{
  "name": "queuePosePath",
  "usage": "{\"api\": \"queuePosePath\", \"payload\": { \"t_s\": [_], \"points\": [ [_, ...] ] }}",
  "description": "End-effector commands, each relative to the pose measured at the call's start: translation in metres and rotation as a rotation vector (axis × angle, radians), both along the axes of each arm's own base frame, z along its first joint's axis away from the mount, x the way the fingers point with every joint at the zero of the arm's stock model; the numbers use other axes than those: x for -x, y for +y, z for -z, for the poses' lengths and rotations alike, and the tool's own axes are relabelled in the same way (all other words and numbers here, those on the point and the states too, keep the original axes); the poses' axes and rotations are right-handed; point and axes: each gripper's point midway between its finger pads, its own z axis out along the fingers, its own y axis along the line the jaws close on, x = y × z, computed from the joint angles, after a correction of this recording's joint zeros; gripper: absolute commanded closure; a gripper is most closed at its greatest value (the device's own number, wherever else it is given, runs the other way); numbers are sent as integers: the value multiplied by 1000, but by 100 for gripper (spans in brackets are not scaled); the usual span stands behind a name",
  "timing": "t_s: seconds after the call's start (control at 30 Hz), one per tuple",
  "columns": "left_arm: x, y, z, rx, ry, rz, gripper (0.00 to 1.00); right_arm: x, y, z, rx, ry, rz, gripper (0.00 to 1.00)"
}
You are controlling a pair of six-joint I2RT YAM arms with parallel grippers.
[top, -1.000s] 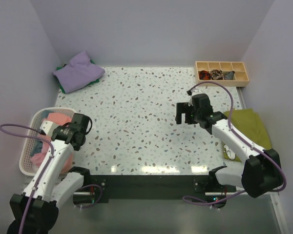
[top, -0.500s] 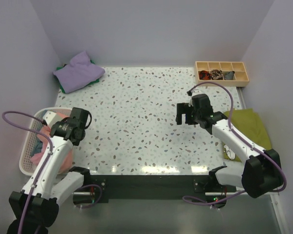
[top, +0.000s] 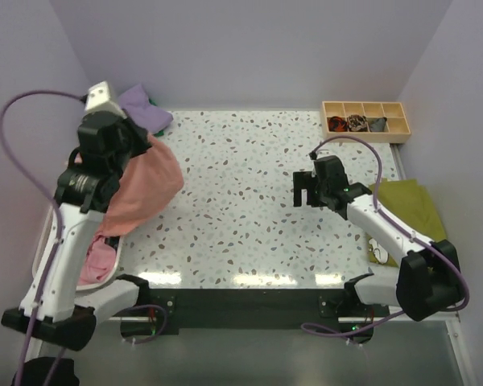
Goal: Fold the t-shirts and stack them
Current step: Grab crumpled tshirt from bin with the left arm, then move the tshirt to the center of the board
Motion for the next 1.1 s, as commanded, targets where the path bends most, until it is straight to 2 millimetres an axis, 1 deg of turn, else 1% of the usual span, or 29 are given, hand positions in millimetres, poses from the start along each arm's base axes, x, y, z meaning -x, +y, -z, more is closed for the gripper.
{"api": "queuePosePath", "payload": {
  "t_s": [0.0, 0.03, 0.07, 0.1, 0.13, 0.17, 0.23, 0.27, 0.33, 0.37, 0.4, 0.43, 0.47, 0.53, 0.57, 0.6, 0.63, 0.67, 0.73, 0.77, 0.8, 0.87, 0.9, 0.93, 0.97, 1.0, 1.03, 1.07],
  "points": [
    [-52, -127, 44, -65, 34, 483, 100, -9, -15, -47, 20, -143, 73, 1],
    [-55, -143, 54, -75, 46, 523, 100, -7, -16, -52, 16, -164, 75, 1],
    [-59, -176, 75, -85, 77, 604, 100, -6, -17, -58, 7, -187, 79, 1],
    [-59, -194, 87, -92, 96, 652, 100, -3, -20, -74, -12, -240, 85, 1],
    [-59, -208, 98, -106, 113, 684, 100, -1, -24, -79, -11, -260, 110, 1],
    [-57, -237, 115, -128, 124, 727, 100, 0, -27, -86, -18, -283, 123, 1],
    [-53, -264, 131, -162, 130, 784, 100, 4, -34, -97, -20, -325, 150, 1],
    [-51, -281, 147, -189, 152, 796, 100, 5, -37, -99, -14, -330, 166, 1],
    [-50, -296, 163, -181, 169, 824, 100, 8, -41, -100, -14, -315, 201, 1],
    [-47, -312, 178, -159, 186, 882, 100, 8, -44, -99, -8, -307, 226, 1],
    [-44, -319, 189, -151, 194, 898, 100, 8, -44, -98, -13, -294, 237, 1],
    [-37, -333, 192, -141, 181, 955, 100, 8, -43, -96, -13, -283, 235, 1],
    [-29, -350, 209, -158, 201, 988, 100, 6, -40, -92, -10, -267, 225, 1],
    [-26, -374, 209, -149, 185, 1032, 100, 5, -43, -90, 0, -253, 249, 1],
    [-13, -395, 231, -165, 232, 1091, 100, 5, -44, -88, 3, -252, 256, 1],
    [-19, -411, 216, -172, 195, 1101, 100, 5, -49, -87, 16, -260, 283, 1],
    [-20, -418, 232, -210, 220, 1110, 100, 5, -53, -91, 22, -278, 304, 1],
    [-19, -424, 231, -210, 227, 1122, 100, 8, -58, -99, 16, -307, 323, 1],
    [-21, -439, 210, -181, 156, 1166, 100, 14, -68, -107, 18, -351, 364, 1],
    [-23, -443, 201, -169, 128, 1175, 100, 17, -72, -112, 16, -376, 378, 1],
    [-25, -449, 181, -155, 79, 1186, 100, 24, -76, -123, -8, -424, 391, 1],
    [-29, -455, 156, -161, 26, 1198, 100, 30, -84, -135, -17, -483, 418, 1],
    [-34, -459, 130, -155, -29, 1189, 100, 35, -88, -142, -31, -516, 426, 1],
    [-40, -456, 134, -183, -9, 1168, 100, 38, -89, -146, -35, -533, 428, 1],
    [-42, -456, 132, -196, -10, 1164, 89, 39, -89, -148, -40, -541, 418, 1],
    [-45, -455, 131, -214, -10, 1153, 71, 40, -88, -151, -39, -546, 403, 1],
    [-56, -443, 143, -261, 24, 1073, 49, 39, -84, -150, -43, -533, 385, 1],
    [-63, -432, 152, -280, 48, 1008, 38, 39, -81, -149, -44, -518, 367, 1]
  ]
}}
